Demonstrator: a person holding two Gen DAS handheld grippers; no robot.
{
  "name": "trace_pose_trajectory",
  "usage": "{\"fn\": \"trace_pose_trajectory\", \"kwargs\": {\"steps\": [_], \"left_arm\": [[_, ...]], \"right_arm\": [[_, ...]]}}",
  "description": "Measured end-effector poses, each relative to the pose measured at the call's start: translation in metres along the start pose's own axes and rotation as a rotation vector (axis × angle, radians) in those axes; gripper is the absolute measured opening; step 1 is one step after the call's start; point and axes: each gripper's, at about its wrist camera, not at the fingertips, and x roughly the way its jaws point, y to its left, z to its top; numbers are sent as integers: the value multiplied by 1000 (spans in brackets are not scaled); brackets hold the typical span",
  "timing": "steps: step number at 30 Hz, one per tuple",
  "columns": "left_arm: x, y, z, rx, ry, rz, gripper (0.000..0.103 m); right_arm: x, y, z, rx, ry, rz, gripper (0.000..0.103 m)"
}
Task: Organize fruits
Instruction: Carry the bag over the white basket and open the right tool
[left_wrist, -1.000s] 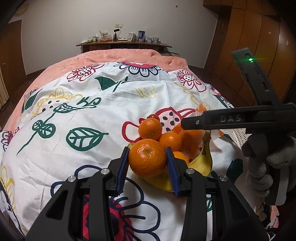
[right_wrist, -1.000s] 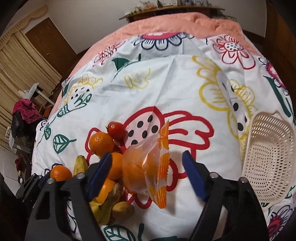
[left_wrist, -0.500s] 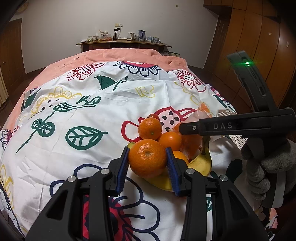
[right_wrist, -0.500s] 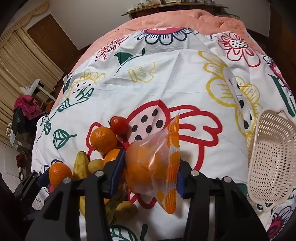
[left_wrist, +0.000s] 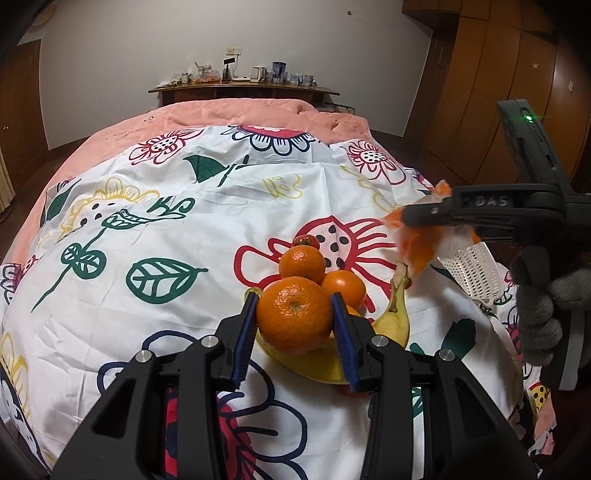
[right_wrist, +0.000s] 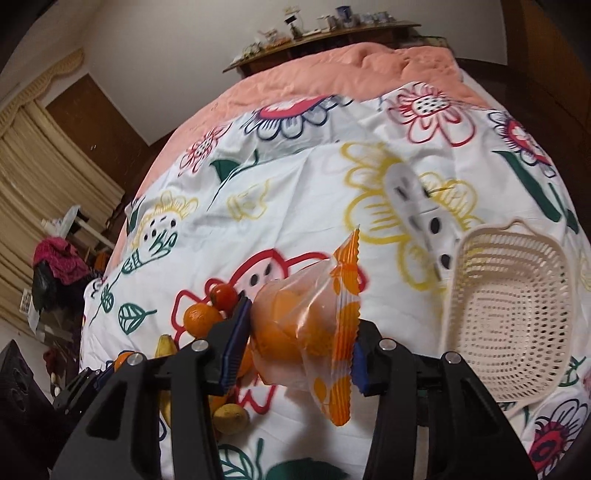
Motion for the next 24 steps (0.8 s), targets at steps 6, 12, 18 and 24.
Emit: {"fn": "trace_pose_trajectory", "kwargs": {"steps": [6, 12, 18, 24], "left_arm": [[-2, -4, 4, 4, 0, -2, 40], [-4, -12, 6, 17, 0, -10, 40], [-1, -20, 7, 30, 13, -10, 40], [-1, -19, 8, 29, 15, -3, 40]], "right_arm": [[-26, -41, -2, 76, -57, -22, 45], [-49, -86, -7, 144, -106, -87, 44], [-32, -108, -18, 177, -68, -105, 44], [-28, -117, -22, 192, -68, -109, 44]]}}
